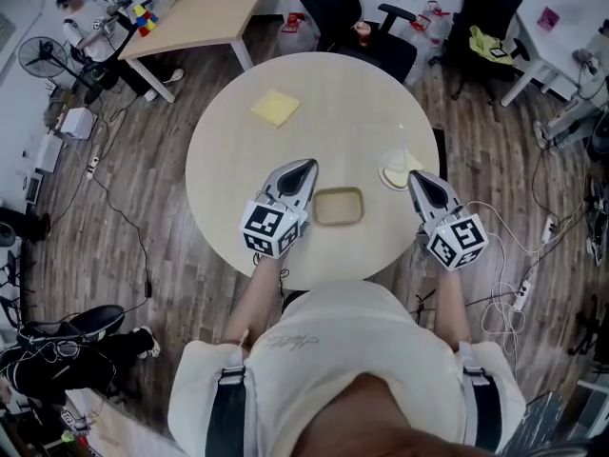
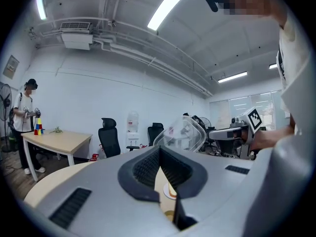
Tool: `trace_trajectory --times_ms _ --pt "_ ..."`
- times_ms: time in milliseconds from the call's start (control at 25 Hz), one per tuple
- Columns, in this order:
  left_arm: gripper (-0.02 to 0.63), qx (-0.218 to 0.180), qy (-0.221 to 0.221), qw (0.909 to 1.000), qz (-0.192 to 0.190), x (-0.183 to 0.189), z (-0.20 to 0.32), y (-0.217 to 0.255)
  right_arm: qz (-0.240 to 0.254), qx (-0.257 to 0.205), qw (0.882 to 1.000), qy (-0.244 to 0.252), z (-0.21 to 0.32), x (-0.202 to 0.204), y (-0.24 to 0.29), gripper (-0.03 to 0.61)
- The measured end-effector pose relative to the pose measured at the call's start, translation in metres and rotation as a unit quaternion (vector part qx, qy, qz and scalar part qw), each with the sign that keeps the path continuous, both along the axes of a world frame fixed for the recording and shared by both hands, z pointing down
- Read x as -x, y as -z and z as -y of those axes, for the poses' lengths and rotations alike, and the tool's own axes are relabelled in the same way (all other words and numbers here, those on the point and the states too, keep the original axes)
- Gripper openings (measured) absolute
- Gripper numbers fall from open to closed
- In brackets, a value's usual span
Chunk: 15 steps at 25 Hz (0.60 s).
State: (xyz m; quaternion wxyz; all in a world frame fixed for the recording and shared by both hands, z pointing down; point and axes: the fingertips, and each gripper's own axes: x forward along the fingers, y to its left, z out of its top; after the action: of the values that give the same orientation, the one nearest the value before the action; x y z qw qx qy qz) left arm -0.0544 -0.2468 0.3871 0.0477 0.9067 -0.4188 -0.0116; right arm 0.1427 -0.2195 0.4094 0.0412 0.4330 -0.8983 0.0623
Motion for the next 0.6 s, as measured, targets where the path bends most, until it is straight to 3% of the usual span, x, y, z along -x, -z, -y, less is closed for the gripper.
trace_trajectory --times_ms 600 --pt "0.018 -0.027 0.0 0.9996 -0.006 -0.001 0.003 0.034 0.0 -0.038 0.999 -0.02 -0.004 -0.016 0.033 0.006"
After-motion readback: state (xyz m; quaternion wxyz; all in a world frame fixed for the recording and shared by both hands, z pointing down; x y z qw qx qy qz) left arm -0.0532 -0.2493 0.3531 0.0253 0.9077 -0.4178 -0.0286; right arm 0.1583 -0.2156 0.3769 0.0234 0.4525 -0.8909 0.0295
